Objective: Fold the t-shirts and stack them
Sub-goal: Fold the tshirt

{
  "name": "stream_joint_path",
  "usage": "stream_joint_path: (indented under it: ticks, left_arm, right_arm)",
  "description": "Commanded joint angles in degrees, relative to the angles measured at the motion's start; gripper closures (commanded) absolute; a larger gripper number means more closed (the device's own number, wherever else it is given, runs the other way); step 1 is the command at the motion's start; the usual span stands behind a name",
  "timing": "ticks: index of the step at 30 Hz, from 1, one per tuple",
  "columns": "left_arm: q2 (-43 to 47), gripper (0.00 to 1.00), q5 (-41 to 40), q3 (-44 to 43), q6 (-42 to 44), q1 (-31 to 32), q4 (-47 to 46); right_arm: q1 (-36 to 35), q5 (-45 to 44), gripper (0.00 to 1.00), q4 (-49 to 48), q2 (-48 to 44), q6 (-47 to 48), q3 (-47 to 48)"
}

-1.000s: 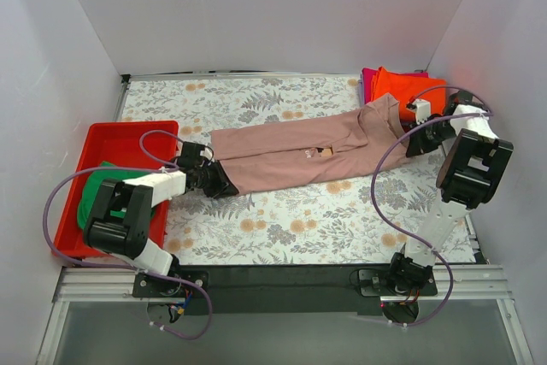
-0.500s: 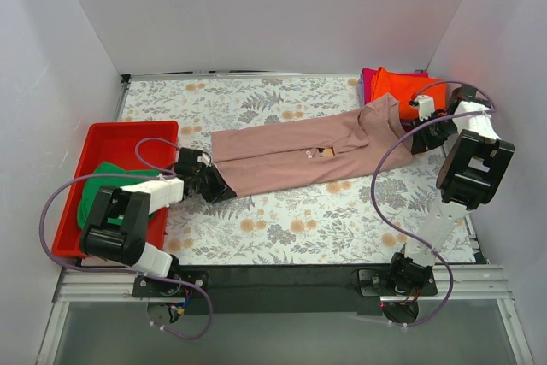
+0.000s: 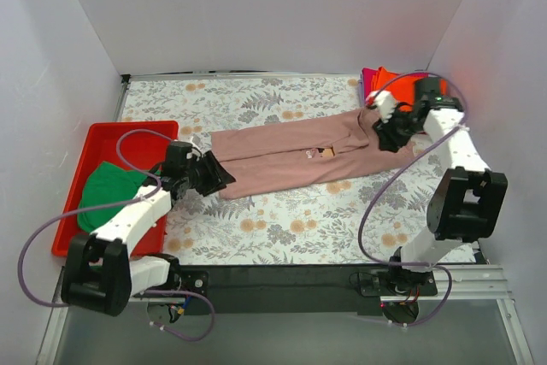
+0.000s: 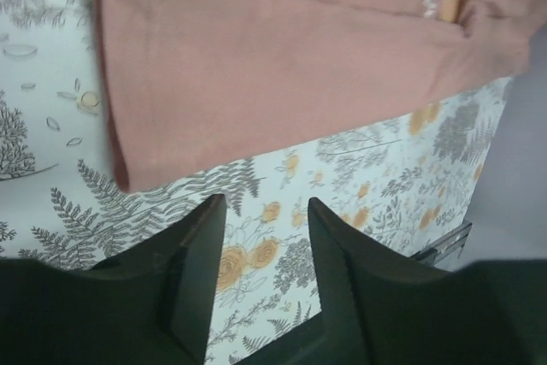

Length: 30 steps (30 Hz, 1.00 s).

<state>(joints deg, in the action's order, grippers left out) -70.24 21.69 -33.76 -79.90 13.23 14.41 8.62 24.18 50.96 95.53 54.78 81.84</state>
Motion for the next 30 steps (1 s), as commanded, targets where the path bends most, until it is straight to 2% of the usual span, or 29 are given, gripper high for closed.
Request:
stream_joint_path:
  ticks: [1,3,4,6,7,8,10,11,13,21,30]
  left_arm:
    - [10.3,0.55,-6.2,-5.7,2.7,-0.4,3.9]
    - [14.6,0.5,-9.4,-8.9,4.7,-0.5,7.5]
    - [16.6,0.49,-11.5,-9.7,5.2,-0.5,8.7]
    - [22.5,0.47,-17.2,-12.6,6.2,-0.7,12.3]
    - [24.7,0.46,-19.1,-13.6,6.5,-0.7,13.3]
    - [28.0,0.46,-20.4,-14.3,6.7,-0.8,14.9]
    - [31.4,0.46,-24.3,-16.1,6.9,-0.8,16.3]
    - [34.2,0.46,-25.3,-16.4,6.9,-0.8,17.5]
    - [36.3,0.46,-26.9,-17.6,7.0,-0.8,18.4]
    - [41.1,0.45,-27.7,-17.7,9.8,-0.8,21.6]
    - [42.8,0.44,-27.2,-17.2,10.5,-0.8,21.4]
  right_arm:
    - [-15.8,4.3,0.46,1.5,-6.5,7.9,-5.2]
    - [-22.7,4.4,0.43,-0.1,-7.9,7.6,-6.4]
    - [-29.7,4.2,0.41,-1.2,-8.1,6.7,-6.5]
    - [-36.8,0.6,0.36,-7.0,-7.6,4.6,-6.9]
    - [-43.5,-1.1,0.36,-9.2,-7.1,3.0,-6.7]
    - [-46.7,-5.6,0.36,-11.0,-6.1,1.9,-6.2]
    - [-54.5,-10.7,0.36,-15.4,-0.9,-1.2,-2.9]
    - [-56.5,-14.7,0.36,-16.5,1.0,-3.2,-1.4]
    - [-60.7,-17.1,0.36,-19.3,6.4,-4.1,0.6]
    - [-66.6,-22.5,0.37,-24.3,18.8,-9.2,7.4]
    - [-69.4,-27.2,0.41,-25.0,24.0,-9.8,8.0]
